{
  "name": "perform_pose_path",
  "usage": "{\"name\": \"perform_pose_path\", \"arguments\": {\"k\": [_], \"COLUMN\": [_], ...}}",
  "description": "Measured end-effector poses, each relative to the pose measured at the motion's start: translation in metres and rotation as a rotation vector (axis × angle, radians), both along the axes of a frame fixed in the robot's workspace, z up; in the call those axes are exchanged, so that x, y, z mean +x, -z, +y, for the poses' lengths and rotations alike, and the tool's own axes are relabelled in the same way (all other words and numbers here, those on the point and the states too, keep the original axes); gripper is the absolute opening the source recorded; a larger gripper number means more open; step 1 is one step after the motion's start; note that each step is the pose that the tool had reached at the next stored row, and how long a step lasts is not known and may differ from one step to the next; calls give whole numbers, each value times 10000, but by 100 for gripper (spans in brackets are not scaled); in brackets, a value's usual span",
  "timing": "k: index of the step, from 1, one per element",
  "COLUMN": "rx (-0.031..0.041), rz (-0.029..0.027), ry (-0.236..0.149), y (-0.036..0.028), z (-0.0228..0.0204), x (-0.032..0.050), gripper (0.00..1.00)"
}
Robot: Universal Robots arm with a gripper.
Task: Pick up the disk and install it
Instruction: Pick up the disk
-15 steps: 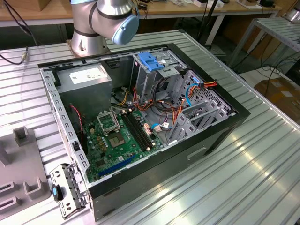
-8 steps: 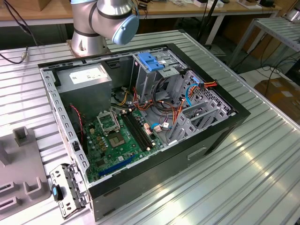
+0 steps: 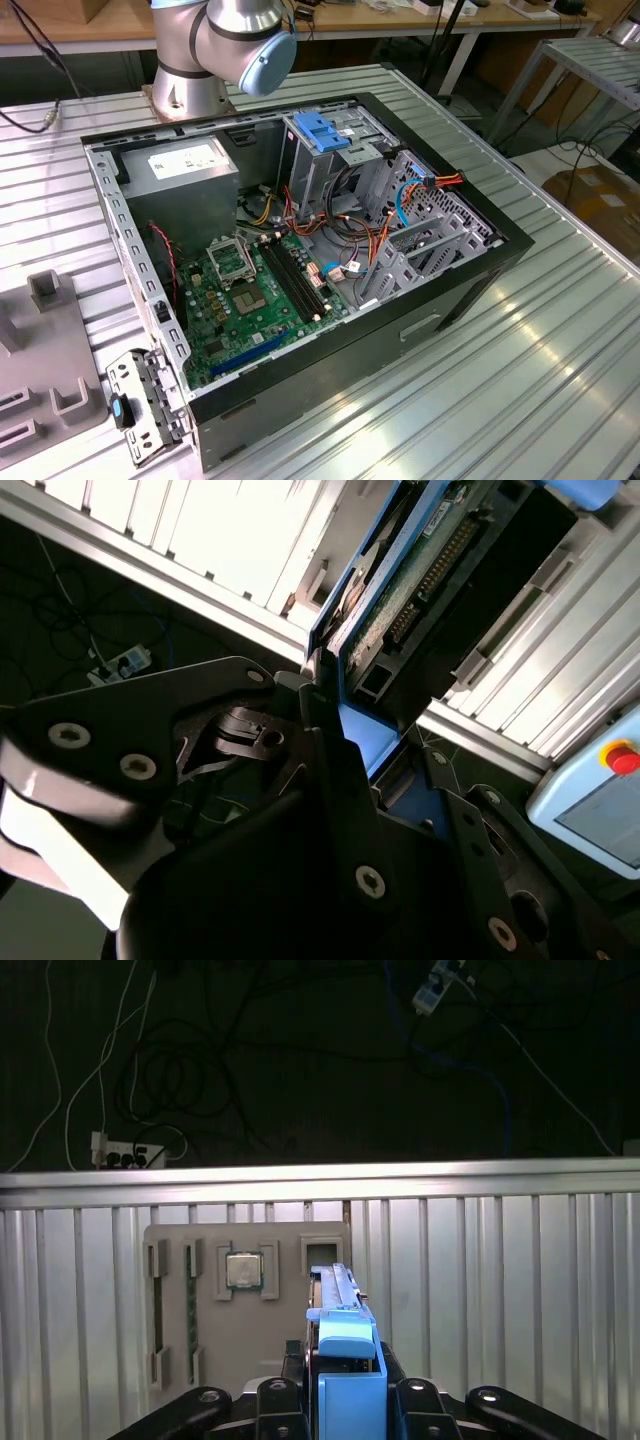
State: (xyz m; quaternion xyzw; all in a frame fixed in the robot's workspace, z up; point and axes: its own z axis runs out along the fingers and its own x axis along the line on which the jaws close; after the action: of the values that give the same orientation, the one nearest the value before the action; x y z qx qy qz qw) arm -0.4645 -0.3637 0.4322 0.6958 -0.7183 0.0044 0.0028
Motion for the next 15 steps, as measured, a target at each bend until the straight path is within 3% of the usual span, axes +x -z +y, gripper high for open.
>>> {"name": "perform_pose_path", "arguments": {"k": [15], "rx": [0], "rz": [16], "ry": [-1], "y": [-131], "z": [0], "x": [7], "gripper": [37]}}
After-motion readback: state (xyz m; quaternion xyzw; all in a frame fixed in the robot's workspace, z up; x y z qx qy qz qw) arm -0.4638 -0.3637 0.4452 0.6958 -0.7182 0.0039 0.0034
